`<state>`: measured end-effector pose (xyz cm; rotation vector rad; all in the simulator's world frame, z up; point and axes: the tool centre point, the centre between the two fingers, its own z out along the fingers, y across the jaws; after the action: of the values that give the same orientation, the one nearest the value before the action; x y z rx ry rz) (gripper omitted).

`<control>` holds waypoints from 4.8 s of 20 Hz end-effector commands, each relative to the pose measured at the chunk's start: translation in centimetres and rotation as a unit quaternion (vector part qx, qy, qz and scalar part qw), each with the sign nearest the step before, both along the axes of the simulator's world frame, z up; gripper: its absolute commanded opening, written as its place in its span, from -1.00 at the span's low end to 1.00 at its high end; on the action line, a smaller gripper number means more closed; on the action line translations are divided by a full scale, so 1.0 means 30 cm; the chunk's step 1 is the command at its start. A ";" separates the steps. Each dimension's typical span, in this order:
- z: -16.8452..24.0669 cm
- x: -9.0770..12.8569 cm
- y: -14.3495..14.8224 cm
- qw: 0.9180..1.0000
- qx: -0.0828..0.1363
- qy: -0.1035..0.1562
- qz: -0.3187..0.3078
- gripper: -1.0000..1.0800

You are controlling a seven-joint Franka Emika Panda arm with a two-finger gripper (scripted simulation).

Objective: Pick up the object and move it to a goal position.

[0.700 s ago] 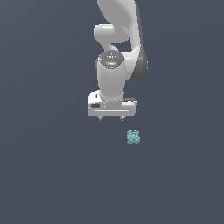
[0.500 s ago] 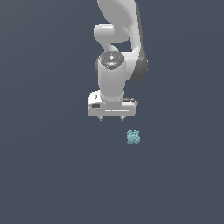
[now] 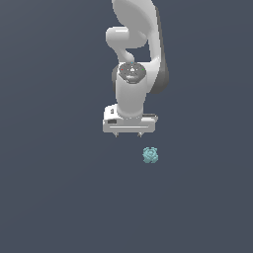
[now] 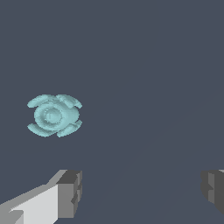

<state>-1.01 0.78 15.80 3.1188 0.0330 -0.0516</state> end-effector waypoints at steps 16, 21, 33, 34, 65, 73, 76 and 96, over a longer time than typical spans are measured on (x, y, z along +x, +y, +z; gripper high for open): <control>-0.170 0.099 0.268 1.000 0.007 -0.013 -0.002 0.92; -0.217 0.114 0.341 1.000 0.010 -0.016 -0.002 0.92; -0.291 0.113 0.357 1.000 0.011 -0.016 -0.002 0.92; -0.311 0.113 0.357 1.000 0.011 -0.016 -0.002 0.92; -0.260 0.133 0.406 1.000 0.011 -0.017 -0.003 -1.00; -0.018 0.164 0.488 1.000 0.011 -0.017 -0.003 -1.00; 0.086 0.179 0.524 1.000 0.011 -0.017 -0.003 -1.00; 0.597 0.266 0.705 1.000 0.011 -0.017 -0.003 -1.00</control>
<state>6.87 21.73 33.14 3.1418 0.0256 0.0017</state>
